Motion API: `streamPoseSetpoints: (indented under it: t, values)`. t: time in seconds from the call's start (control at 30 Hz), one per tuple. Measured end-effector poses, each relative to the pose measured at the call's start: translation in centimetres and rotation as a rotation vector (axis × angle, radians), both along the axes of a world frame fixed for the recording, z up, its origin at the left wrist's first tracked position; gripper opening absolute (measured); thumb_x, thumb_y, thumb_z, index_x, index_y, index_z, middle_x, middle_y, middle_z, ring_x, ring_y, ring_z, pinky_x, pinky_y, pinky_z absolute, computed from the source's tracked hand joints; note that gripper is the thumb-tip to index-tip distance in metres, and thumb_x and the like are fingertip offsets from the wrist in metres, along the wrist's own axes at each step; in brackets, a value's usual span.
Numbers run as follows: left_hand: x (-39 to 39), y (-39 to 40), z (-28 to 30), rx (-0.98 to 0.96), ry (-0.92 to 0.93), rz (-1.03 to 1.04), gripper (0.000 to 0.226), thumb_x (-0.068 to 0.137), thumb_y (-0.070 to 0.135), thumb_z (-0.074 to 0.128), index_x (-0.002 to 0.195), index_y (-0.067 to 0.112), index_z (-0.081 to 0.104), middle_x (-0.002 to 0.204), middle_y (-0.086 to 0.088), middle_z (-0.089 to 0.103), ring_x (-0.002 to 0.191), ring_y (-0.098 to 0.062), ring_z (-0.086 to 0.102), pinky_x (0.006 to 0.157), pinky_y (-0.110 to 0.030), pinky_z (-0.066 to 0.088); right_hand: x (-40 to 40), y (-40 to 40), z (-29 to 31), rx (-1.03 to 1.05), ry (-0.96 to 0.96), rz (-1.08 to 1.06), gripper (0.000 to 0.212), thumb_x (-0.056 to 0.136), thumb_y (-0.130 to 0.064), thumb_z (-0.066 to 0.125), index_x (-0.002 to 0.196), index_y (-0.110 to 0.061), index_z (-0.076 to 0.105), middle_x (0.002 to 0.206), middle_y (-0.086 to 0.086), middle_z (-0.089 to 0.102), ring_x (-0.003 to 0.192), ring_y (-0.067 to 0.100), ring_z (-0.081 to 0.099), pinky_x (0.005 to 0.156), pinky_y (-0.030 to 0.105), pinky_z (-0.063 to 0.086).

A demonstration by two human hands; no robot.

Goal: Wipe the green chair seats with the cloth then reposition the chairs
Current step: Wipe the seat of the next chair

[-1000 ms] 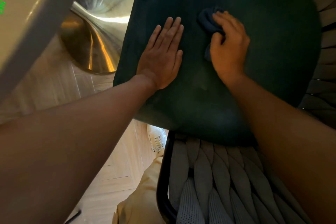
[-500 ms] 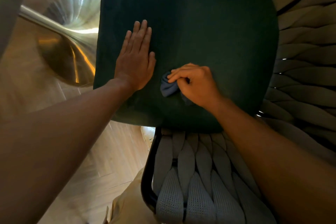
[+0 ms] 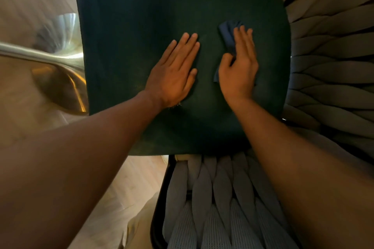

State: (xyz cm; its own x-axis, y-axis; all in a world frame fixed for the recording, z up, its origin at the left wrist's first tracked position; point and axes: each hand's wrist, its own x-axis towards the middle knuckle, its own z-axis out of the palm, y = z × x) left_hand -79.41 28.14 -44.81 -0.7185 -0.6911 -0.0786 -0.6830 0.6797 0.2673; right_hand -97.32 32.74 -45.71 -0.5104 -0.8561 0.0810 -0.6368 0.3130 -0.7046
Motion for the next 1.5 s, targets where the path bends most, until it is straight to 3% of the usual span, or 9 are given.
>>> streamPoseSetpoints:
  t: [0.27, 0.47, 0.6, 0.73, 0.8, 0.87, 1.0, 1.27, 1.5]
  values:
    - [0.5, -0.6, 0.1, 0.106, 0.131, 0.001, 0.057, 0.106, 0.022, 0.038, 0.157, -0.001, 0.028, 0.167, -0.017, 0.021, 0.156, -0.030, 0.014, 0.128, -0.041, 0.007, 1.6, 2.9, -0.1, -0.051, 0.037, 0.248, 0.048, 0.078, 0.010, 0.052, 0.121, 0.000, 0.071, 0.129, 0.014, 0.068, 0.129, 0.028, 0.058, 0.111, 0.043, 0.044]
    - [0.9, -0.6, 0.3, 0.120, 0.119, -0.048, 0.060, 0.103, 0.024, 0.037, 0.157, -0.002, 0.027, 0.167, -0.018, 0.019, 0.156, -0.032, 0.011, 0.128, -0.043, 0.006, 2.4, 5.9, 1.0, -0.015, -0.078, 0.346, 0.041, 0.074, 0.018, 0.053, 0.101, -0.001, 0.078, 0.114, 0.011, 0.075, 0.114, 0.024, 0.068, 0.104, 0.035, 0.049]
    - [1.0, -0.6, 0.8, 0.117, 0.079, -0.095, 0.061, 0.107, 0.033, 0.032, 0.158, 0.000, 0.025, 0.168, -0.016, 0.018, 0.157, -0.030, 0.010, 0.128, -0.045, 0.009, 1.5, 8.9, 2.7, 0.070, -0.123, 0.316, 0.032, 0.073, 0.017, 0.058, 0.085, -0.004, 0.079, 0.101, 0.009, 0.078, 0.102, 0.023, 0.073, 0.093, 0.043, 0.057]
    - [-0.1, -1.0, 1.3, 0.054, 0.008, -0.279, 0.065, 0.108, 0.039, 0.031, 0.160, 0.002, 0.020, 0.169, -0.015, 0.014, 0.157, -0.027, 0.008, 0.128, -0.045, 0.010, -1.1, 9.1, 4.5, -0.001, -0.058, -0.065, 0.032, 0.078, 0.013, 0.054, 0.098, -0.001, 0.076, 0.109, 0.011, 0.075, 0.107, 0.024, 0.070, 0.100, 0.036, 0.052]
    - [-1.7, -0.9, 1.1, 0.029, 0.017, -0.377, 0.065, 0.108, 0.039, 0.029, 0.160, 0.001, 0.020, 0.169, -0.015, 0.014, 0.157, -0.028, 0.008, 0.128, -0.045, 0.011, -2.7, 8.9, 4.1, -0.004, -0.003, -0.265, 0.041, 0.079, 0.010, 0.052, 0.115, 0.001, 0.070, 0.122, 0.013, 0.070, 0.117, 0.024, 0.064, 0.107, 0.029, 0.045]
    - [-3.3, -0.5, 0.4, 0.014, 0.005, -0.464, 0.065, 0.108, 0.039, 0.028, 0.160, 0.000, 0.019, 0.169, -0.015, 0.013, 0.157, -0.028, 0.008, 0.128, -0.045, 0.010, -3.8, 9.2, 2.9, 0.065, -0.028, -0.361, 0.054, 0.080, 0.006, 0.051, 0.134, 0.004, 0.059, 0.137, 0.017, 0.061, 0.129, 0.028, 0.056, 0.114, 0.034, 0.040]
    - [-4.4, -0.1, -0.6, -0.003, -0.067, -0.510, 0.067, 0.108, 0.041, 0.025, 0.161, 0.002, 0.015, 0.170, -0.014, 0.010, 0.157, -0.027, 0.006, 0.128, -0.043, 0.007, -2.7, 9.9, 0.9, 0.121, 0.058, -0.328, 0.062, 0.078, -0.003, 0.044, 0.139, 0.006, 0.054, 0.145, 0.023, 0.053, 0.138, 0.039, 0.046, 0.117, 0.047, 0.035]
    - [-4.2, -0.6, -0.1, 0.039, -0.082, -0.529, 0.065, 0.108, 0.040, 0.022, 0.161, 0.003, 0.015, 0.170, -0.012, 0.008, 0.158, -0.025, 0.003, 0.128, -0.042, 0.005, 1.6, 10.7, 1.3, 0.099, 0.025, -0.388, 0.060, 0.073, 0.017, 0.050, 0.129, 0.002, 0.064, 0.136, 0.015, 0.064, 0.135, 0.032, 0.053, 0.113, 0.041, 0.041]
    - [-4.1, -0.7, 0.4, 0.112, -0.053, -0.531, 0.063, 0.106, 0.033, 0.023, 0.160, 0.002, 0.019, 0.170, -0.012, 0.011, 0.158, -0.026, 0.006, 0.128, -0.042, 0.006, 5.7, 11.8, 3.7, 0.274, -0.114, -0.269, 0.053, 0.078, 0.019, 0.053, 0.126, 0.001, 0.067, 0.132, 0.020, 0.065, 0.123, 0.037, 0.061, 0.106, 0.041, 0.046]
